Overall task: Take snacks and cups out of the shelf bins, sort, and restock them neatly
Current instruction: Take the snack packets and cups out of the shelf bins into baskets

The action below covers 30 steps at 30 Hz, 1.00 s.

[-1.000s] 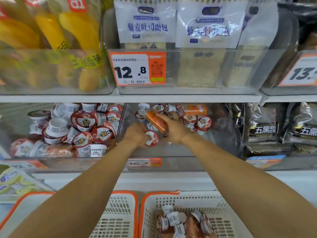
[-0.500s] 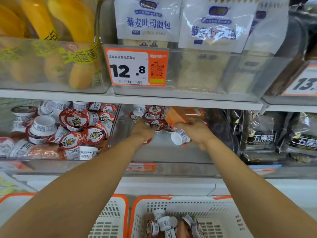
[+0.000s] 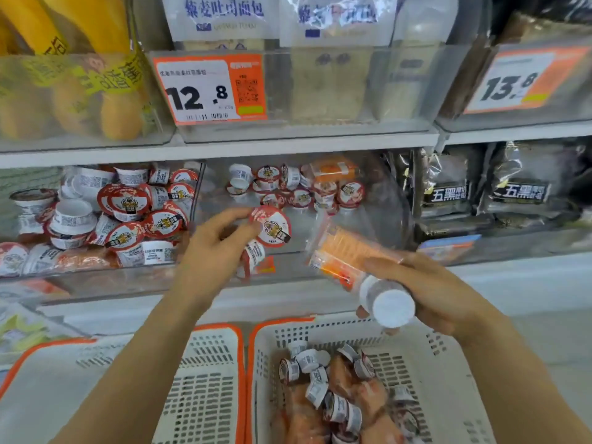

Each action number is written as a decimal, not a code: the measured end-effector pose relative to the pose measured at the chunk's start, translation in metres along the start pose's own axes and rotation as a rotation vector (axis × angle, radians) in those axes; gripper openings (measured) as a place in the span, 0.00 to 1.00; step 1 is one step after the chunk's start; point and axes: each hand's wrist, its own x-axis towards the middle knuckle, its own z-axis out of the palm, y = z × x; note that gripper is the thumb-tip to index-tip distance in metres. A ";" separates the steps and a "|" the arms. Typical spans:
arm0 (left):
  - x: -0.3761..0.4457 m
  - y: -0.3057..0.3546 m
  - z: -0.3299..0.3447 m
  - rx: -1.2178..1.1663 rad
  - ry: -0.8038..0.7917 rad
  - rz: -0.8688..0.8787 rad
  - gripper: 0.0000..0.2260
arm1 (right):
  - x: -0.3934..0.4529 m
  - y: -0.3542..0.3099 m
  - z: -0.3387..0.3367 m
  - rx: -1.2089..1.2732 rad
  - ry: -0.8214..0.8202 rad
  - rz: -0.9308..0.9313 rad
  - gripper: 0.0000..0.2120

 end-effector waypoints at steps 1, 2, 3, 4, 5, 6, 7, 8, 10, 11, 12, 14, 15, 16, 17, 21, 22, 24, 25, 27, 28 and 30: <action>-0.017 -0.011 0.006 -0.029 -0.044 -0.026 0.06 | -0.008 0.018 -0.003 0.001 0.012 0.030 0.20; -0.033 -0.023 0.015 -0.026 -0.078 -0.065 0.06 | -0.014 0.037 -0.006 -0.002 0.025 0.061 0.21; -0.047 -0.040 0.026 0.014 -0.111 -0.111 0.06 | -0.019 0.058 -0.007 -0.011 0.041 0.098 0.21; -0.058 -0.060 0.037 0.055 -0.152 -0.166 0.06 | -0.023 0.079 -0.005 -0.020 0.064 0.152 0.22; -0.068 -0.086 0.049 0.089 -0.188 -0.221 0.06 | -0.025 0.101 -0.002 -0.041 0.098 0.219 0.23; -0.078 -0.111 0.061 0.115 -0.216 -0.275 0.08 | -0.025 0.124 0.001 -0.071 0.141 0.289 0.23; -0.088 -0.140 0.073 0.137 -0.233 -0.326 0.09 | -0.024 0.147 0.005 -0.112 0.191 0.354 0.21; -0.098 -0.165 0.084 0.151 -0.239 -0.376 0.10 | -0.022 0.170 0.009 -0.182 0.239 0.396 0.19; -0.114 -0.205 0.104 0.161 -0.199 -0.455 0.07 | -0.017 0.208 0.021 -0.389 0.267 0.405 0.19; -0.122 -0.221 0.112 0.141 -0.156 -0.491 0.04 | -0.017 0.219 0.028 -0.468 0.262 0.390 0.19; -0.129 -0.228 0.119 0.110 -0.136 -0.529 0.03 | -0.018 0.226 0.034 -0.505 0.262 0.362 0.20; -0.137 -0.237 0.129 0.080 -0.170 -0.566 0.12 | -0.023 0.234 0.041 -0.427 0.262 0.312 0.19; -0.138 -0.238 0.132 0.092 -0.213 -0.575 0.16 | -0.024 0.236 0.042 -0.371 0.261 0.306 0.19; -0.138 -0.235 0.133 0.107 -0.255 -0.581 0.21 | -0.025 0.235 0.042 -0.326 0.256 0.300 0.21; -0.136 -0.236 0.132 0.120 -0.293 -0.588 0.23 | -0.025 0.234 0.040 -0.314 0.250 0.292 0.24; -0.115 -0.215 0.120 0.333 -0.356 -0.464 0.25 | -0.017 0.212 0.022 -0.436 0.311 0.178 0.25; -0.107 -0.201 0.115 0.369 -0.317 -0.393 0.22 | -0.015 0.200 0.017 -0.437 0.341 0.124 0.20; -0.090 -0.168 0.105 0.294 -0.185 -0.191 0.12 | -0.010 0.171 0.008 -0.412 0.418 -0.032 0.09; -0.081 -0.147 0.099 0.215 -0.116 -0.084 0.08 | -0.008 0.153 0.005 -0.395 0.460 -0.134 0.06; -0.065 -0.104 0.088 0.091 -0.024 0.073 0.07 | -0.002 0.113 0.004 -0.375 0.522 -0.335 0.06; -0.055 -0.083 0.082 0.053 0.002 0.144 0.08 | 0.005 0.093 0.004 -0.385 0.537 -0.418 0.06; -0.030 -0.049 0.072 0.031 0.044 0.262 0.07 | 0.023 0.055 0.004 -0.437 0.543 -0.559 0.07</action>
